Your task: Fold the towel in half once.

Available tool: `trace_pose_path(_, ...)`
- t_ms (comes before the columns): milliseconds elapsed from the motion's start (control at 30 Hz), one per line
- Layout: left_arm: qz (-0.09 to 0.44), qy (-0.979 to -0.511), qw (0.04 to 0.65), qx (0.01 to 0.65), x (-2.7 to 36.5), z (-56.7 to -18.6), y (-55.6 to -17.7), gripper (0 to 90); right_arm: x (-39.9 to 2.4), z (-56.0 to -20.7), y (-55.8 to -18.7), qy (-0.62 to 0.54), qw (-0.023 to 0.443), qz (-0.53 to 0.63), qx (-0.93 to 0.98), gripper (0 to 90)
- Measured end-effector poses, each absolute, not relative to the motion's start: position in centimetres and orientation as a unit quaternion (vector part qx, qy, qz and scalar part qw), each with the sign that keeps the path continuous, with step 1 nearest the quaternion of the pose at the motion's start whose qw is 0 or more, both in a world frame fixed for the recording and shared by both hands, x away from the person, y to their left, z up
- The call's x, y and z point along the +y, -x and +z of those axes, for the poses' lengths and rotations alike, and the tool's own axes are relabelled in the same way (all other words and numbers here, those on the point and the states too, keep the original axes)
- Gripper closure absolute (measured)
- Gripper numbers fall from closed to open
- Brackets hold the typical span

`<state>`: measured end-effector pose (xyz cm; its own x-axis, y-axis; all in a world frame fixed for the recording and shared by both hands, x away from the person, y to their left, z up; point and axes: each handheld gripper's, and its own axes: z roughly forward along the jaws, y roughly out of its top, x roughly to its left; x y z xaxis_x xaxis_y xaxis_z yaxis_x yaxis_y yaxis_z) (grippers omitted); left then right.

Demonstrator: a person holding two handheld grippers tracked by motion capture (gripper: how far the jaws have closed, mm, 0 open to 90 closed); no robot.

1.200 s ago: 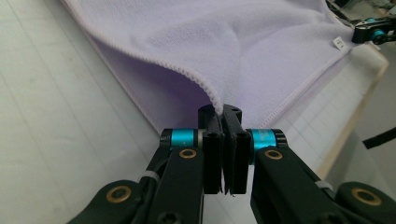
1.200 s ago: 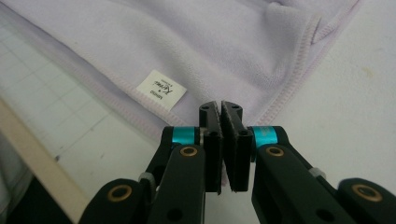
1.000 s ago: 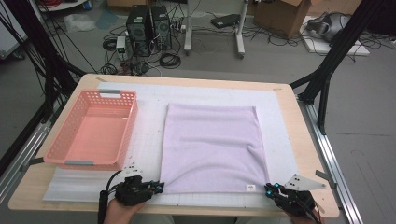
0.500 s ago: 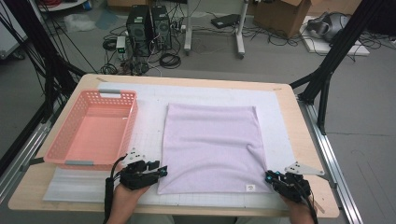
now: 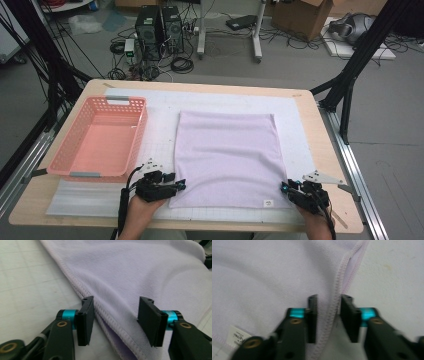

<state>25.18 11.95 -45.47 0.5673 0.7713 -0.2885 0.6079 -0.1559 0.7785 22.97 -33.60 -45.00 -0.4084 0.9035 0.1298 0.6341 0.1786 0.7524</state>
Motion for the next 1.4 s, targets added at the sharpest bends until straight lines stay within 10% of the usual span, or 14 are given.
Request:
trace_pose_path(100, 0.105, -0.762, 0.446, 0.458, 11.7, -45.5, -25.0, 80.8, -33.2, -44.9, -22.9, -0.515, 0.174, 0.379, 0.749, 87.2)
trace_pose_path(233, 0.083, -0.755, 0.451, 0.468, 12.0, -45.4, -24.7, 85.2, -34.1, -44.9, -22.3, -0.521, 0.147, 0.392, 0.744, 87.9)
trace_pose_path(733, 0.059, -0.767, 0.476, 0.426, 13.4, -44.6, -20.6, 73.9, -35.2, -44.1, -16.8, -0.489, 0.134, 0.396, 0.765, 82.6)
trace_pose_path(867, 0.087, -0.751, 0.499, 0.424, 13.5, -43.8, -22.7, 54.6, -35.5, -43.1, -17.9, -0.488, 0.148, 0.422, 0.750, 62.0)
trace_pose_path(1400, 0.139, -0.750, 0.468, 0.447, 12.1, -44.4, -32.3, 53.4, -33.5, -42.8, -28.5, -0.453, 0.193, 0.421, 0.762, 69.1)
